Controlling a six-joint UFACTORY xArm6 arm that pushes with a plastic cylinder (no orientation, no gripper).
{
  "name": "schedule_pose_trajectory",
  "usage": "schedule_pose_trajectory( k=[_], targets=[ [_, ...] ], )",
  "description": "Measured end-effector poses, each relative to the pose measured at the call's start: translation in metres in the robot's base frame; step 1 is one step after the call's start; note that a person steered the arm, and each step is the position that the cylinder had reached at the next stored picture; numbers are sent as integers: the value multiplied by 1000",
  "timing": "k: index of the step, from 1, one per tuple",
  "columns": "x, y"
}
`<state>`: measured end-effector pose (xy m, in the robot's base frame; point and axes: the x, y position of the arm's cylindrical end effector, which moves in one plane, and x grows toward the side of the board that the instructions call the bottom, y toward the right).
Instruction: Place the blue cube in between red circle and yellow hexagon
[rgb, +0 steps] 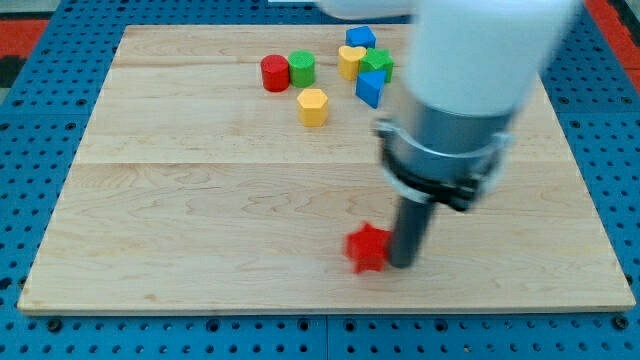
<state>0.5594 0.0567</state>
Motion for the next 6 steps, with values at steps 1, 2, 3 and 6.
schedule_pose_trajectory(
  k=[1,2,3,6],
  targets=[
    [-11,-57],
    [-48,6],
    [-145,57],
    [-368,52]
  ],
)
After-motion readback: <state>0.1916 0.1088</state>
